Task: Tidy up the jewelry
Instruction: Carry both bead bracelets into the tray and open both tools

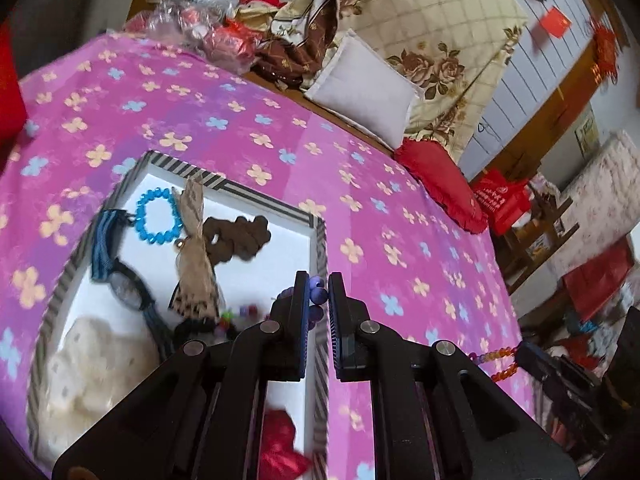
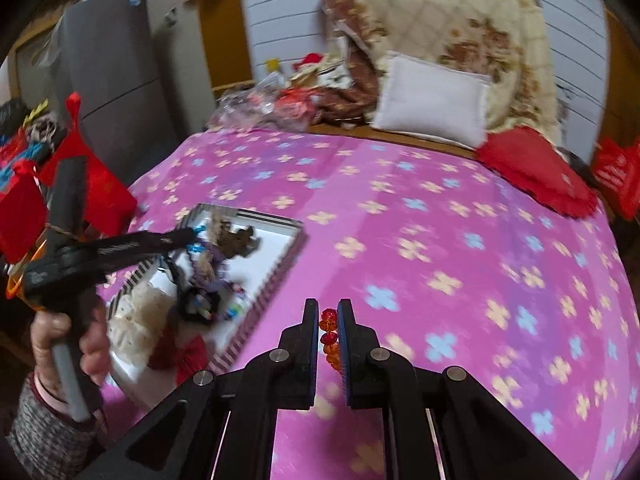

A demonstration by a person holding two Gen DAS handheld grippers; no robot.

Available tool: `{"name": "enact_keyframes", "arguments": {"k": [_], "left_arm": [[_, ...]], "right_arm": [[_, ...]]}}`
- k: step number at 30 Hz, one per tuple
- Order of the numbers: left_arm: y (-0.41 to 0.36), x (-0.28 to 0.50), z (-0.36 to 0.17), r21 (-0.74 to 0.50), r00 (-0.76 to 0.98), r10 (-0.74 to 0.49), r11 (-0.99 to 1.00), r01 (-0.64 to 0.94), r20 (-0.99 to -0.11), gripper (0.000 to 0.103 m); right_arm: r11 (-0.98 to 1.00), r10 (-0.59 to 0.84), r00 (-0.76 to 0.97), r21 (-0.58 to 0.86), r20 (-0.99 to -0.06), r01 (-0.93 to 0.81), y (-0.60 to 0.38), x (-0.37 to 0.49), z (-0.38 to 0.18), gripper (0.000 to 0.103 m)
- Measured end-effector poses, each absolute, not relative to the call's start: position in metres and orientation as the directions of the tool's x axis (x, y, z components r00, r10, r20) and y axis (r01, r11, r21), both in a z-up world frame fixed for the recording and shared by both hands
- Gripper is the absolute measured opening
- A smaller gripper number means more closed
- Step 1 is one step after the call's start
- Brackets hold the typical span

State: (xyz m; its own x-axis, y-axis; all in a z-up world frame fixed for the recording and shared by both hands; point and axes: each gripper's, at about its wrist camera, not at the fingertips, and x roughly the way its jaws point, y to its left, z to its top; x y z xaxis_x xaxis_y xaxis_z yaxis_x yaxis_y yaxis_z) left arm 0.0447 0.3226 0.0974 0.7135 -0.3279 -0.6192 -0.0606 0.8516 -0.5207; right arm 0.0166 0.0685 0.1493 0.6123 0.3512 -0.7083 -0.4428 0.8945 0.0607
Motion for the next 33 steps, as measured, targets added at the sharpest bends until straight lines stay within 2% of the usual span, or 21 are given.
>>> {"name": "enact_keyframes", "arguments": {"k": [5, 9, 14, 18, 19, 21, 22, 23, 26, 33], "left_arm": [[0.351, 0.069, 0.069, -0.609, 0.701, -0.377, 0.787, -0.102, -0.605, 0.008], [0.365, 0.079, 0.052, -0.599, 0.684, -0.359, 0.788, -0.143, -0.635, 0.008], [0.369, 0.085, 0.042, -0.567, 0.667, -0.338, 0.809, -0.154, -0.664, 0.008], [0.365, 0.084, 0.040, -0.544, 0.658, -0.326, 0.825, -0.152, -0.678, 0.008], [0.365, 0.085, 0.040, -0.542, 0.654, -0.327, 0.827, -0.152, -0.682, 0.009], [0.364, 0.085, 0.040, -0.549, 0.650, -0.337, 0.823, -0.148, -0.681, 0.022], [0.364, 0.084, 0.042, -0.554, 0.653, -0.342, 0.820, -0.144, -0.676, 0.034], [0.364, 0.083, 0.044, -0.557, 0.662, -0.341, 0.819, -0.140, -0.667, 0.040], [0.362, 0.080, 0.051, -0.547, 0.673, -0.336, 0.828, -0.124, -0.659, 0.043], [0.359, 0.067, 0.067, -0.480, 0.703, -0.264, 0.869, -0.125, -0.661, 0.044]], "right_arm": [[0.872, 0.368, 0.550, 0.073, -0.750, -0.484, 0.133, 0.063, 0.145, 0.009], [0.870, 0.369, 0.485, 0.112, -0.793, -0.480, 0.180, 0.104, 0.130, 0.009], [0.892, 0.274, 0.439, 0.056, -0.856, -0.449, 0.223, 0.141, 0.091, 0.009], [0.910, 0.208, 0.443, 0.006, -0.872, -0.414, 0.228, 0.154, 0.074, 0.009], [0.915, 0.199, 0.441, 0.005, -0.875, -0.402, 0.226, 0.157, 0.072, 0.009], [0.923, 0.183, 0.436, 0.001, -0.881, -0.386, 0.221, 0.161, 0.070, 0.009], [0.926, 0.172, 0.443, -0.009, -0.880, -0.377, 0.218, 0.162, 0.071, 0.014], [0.928, 0.165, 0.453, -0.017, -0.876, -0.372, 0.215, 0.162, 0.073, 0.022], [0.936, 0.147, 0.503, -0.044, -0.852, -0.348, 0.201, 0.156, 0.086, 0.042], [0.946, 0.167, 0.523, -0.014, -0.836, -0.324, 0.127, 0.097, 0.099, 0.043]]}}
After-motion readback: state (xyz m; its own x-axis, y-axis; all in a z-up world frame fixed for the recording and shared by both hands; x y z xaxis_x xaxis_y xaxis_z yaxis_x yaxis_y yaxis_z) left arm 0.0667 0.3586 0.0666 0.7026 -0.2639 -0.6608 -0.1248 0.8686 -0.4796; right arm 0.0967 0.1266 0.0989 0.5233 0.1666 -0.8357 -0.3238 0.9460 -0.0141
